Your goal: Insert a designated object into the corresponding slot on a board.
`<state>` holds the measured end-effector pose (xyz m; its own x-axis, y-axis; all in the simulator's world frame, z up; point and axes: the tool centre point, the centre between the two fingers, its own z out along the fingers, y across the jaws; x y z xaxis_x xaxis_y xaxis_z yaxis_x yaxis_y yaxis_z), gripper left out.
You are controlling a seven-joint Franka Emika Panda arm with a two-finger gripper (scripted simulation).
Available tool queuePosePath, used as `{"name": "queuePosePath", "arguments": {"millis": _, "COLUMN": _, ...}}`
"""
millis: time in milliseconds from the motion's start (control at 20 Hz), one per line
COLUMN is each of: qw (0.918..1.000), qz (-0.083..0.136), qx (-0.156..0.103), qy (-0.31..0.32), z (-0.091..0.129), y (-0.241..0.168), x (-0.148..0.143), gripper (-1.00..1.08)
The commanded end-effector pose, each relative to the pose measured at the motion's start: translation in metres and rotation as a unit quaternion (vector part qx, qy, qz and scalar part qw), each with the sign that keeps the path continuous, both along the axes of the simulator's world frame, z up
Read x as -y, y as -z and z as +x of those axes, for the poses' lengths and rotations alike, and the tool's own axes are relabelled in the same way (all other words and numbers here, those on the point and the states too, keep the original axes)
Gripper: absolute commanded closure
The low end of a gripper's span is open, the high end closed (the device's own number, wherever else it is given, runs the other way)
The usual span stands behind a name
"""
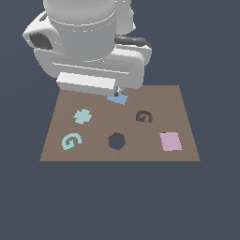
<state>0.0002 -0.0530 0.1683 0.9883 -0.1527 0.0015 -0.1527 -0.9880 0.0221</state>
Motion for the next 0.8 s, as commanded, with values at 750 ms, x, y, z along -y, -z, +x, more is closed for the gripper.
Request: {"name": "queuePosePath", "arguments": {"millis": 750, "qw": 0.9659, "qz": 0.004, "qx": 0.003, "qy": 0.259, "z": 0.06, "y": 0.063, "x": 0.039, "gripper": -0.92}}
